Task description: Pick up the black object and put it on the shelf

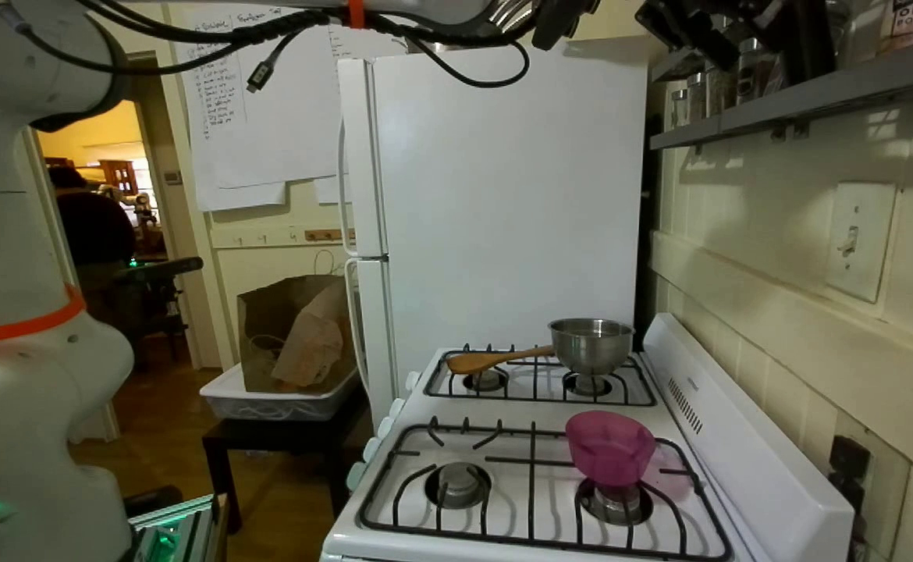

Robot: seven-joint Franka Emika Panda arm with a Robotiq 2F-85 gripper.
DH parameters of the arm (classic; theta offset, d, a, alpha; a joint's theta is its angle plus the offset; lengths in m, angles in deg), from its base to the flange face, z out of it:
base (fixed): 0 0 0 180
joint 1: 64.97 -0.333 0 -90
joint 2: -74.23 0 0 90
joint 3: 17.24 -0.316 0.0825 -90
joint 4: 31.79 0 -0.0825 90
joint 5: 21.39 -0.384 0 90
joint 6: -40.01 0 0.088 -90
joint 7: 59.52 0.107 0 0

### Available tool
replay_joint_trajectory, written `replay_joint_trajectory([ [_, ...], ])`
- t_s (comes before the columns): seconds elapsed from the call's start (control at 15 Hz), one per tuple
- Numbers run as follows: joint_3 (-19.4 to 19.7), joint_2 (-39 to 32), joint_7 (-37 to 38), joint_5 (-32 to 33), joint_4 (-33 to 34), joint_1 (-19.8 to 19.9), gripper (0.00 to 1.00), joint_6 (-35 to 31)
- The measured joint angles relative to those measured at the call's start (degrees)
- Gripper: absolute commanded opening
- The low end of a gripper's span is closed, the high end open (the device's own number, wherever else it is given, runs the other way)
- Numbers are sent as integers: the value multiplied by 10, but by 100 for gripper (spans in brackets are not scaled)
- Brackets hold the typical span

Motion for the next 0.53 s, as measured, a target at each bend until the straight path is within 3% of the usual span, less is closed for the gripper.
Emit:
replay_joint_trajectory([
  [0.33, 0, -3, 0, 0, -6, -9, 2, -24],
  [0.53, 1, -10, -2, 0, -7, -9, 0, -63],
])
